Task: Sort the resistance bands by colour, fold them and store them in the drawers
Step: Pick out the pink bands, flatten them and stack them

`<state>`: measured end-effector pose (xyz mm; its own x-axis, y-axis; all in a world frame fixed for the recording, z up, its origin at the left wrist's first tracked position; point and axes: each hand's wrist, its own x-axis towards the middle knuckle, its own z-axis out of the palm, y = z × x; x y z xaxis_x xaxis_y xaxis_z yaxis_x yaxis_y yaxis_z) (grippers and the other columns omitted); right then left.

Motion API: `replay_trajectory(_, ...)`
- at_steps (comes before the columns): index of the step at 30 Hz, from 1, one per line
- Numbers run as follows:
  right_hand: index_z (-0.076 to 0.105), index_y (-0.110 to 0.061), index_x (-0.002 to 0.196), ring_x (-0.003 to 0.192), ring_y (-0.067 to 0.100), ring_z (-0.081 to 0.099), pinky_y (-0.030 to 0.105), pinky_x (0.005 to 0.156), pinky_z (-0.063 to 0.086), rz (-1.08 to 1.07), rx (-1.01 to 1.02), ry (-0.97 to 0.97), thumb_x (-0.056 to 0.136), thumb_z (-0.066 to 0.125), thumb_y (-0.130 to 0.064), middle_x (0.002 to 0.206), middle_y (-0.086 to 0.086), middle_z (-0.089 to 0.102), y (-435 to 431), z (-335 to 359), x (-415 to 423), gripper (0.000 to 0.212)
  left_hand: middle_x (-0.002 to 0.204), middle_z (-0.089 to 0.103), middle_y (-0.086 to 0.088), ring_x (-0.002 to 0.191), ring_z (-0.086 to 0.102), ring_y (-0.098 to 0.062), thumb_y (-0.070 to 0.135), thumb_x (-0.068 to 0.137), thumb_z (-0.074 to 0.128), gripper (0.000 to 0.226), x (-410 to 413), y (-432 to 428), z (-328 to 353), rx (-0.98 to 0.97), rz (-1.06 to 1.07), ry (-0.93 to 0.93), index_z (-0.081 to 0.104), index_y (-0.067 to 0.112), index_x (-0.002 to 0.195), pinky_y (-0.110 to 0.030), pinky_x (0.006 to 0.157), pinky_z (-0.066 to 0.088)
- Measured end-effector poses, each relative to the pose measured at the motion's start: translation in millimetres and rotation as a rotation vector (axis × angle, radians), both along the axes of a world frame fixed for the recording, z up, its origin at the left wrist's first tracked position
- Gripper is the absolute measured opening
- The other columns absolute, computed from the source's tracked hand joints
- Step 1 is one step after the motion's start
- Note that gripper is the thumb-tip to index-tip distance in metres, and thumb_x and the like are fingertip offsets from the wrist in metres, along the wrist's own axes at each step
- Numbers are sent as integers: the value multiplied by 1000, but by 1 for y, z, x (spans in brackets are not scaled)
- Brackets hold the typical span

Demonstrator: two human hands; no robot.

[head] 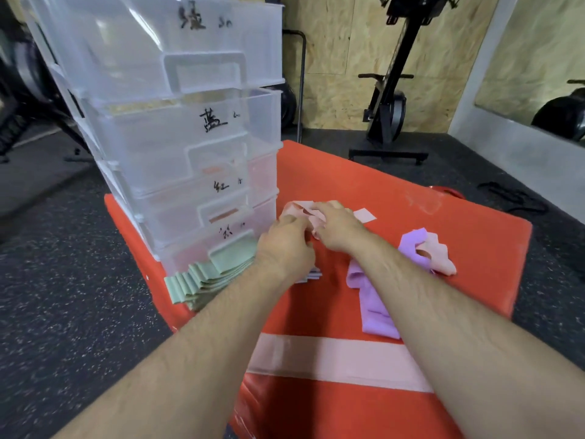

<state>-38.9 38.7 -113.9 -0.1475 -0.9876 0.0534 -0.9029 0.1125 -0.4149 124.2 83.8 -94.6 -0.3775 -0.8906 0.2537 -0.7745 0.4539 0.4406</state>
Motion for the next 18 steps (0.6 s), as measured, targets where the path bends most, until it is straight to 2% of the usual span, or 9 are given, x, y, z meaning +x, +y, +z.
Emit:
replay_trajectory(2, 36, -41, 149, 138, 37, 37, 47, 112, 35, 48, 126, 158, 91, 54, -37, 154, 6, 37, -28, 7, -1, 60, 125, 57, -2, 117, 54, -27, 21, 86, 57, 37, -1, -7, -2, 15, 21, 13, 61, 26, 122, -43, 98, 46)
replay_trajectory(3, 41, -43, 144, 136, 35, 41, 43, 108, 37, 105, 165, 221, 90, 54, -39, 150, 6, 42, -41, 7, -3, 56, 124, 58, -2, 116, 54, -27, 21, 86, 56, 37, -1, -10, -3, 18, 30, 13, 61, 27, 122, -43, 97, 46)
replay_trajectory(5, 57, -36, 118, 117, 29, 55, 29, 89, 39, 168, 240, 273, 93, 55, -35, 125, 5, 59, -51, 4, -1, 25, 123, 58, -3, 117, 53, -28, 21, 88, 54, 37, -1, -12, -4, 17, 31, -2, 61, 26, 124, -44, 95, 47)
replay_trajectory(7, 63, -23, 109, 107, 30, 61, 28, 84, 44, 170, 215, 234, 93, 57, -26, 114, 6, 67, -56, -1, -1, 17, 126, 57, -4, 118, 52, -28, 21, 90, 52, 37, 2, -14, -4, 18, 35, -6, 59, 25, 126, -43, 97, 46)
replay_trajectory(9, 66, -14, 101, 98, 30, 64, 35, 86, 53, 110, 192, 63, 89, 59, -12, 104, 10, 68, -53, 0, -1, 14, 129, 56, -2, 120, 51, -27, 22, 90, 51, 37, 5, -16, -3, 21, 44, 4, 60, 25, 126, -43, 99, 45)
replay_trajectory(10, 67, -14, 95, 94, 29, 64, 34, 82, 54, 65, 162, 7, 87, 59, -8, 98, 9, 67, -48, 3, -1, 12, 130, 56, -1, 121, 50, -26, 22, 90, 51, 36, 6, -15, -2, 23, 44, 11, 60, 25, 125, -43, 99, 45)
replay_trajectory(14, 62, -9, 81, 81, 27, 56, 30, 61, 34, -61, -107, 2, 87, 58, -9, 85, 9, 64, -20, 19, -16, 7, 123, 59, 1, 116, 53, -26, 22, 89, 51, 32, 12, -10, 3, 26, 19, 19, 61, 23, 119, -43, 96, 47)
replay_trajectory(16, 52, -11, 72, 71, 24, 47, 31, 50, 27, -87, -192, -62, 86, 56, -2, 74, 4, 55, 1, 33, -22, 16, 120, 59, 1, 107, 59, -27, 23, 88, 51, 31, 15, -8, 9, 32, 10, 40, 61, 23, 117, -43, 91, 50)
replay_trajectory(18, 43, -15, 66, 62, 20, 42, 25, 45, 24, -123, -243, -102, 86, 56, -2, 66, -2, 48, 26, 50, -24, 28, 120, 58, 0, 102, 60, -27, 22, 89, 51, 30, 18, -2, 15, 51, -2, 75, 61, 22, 117, -43, 89, 52)
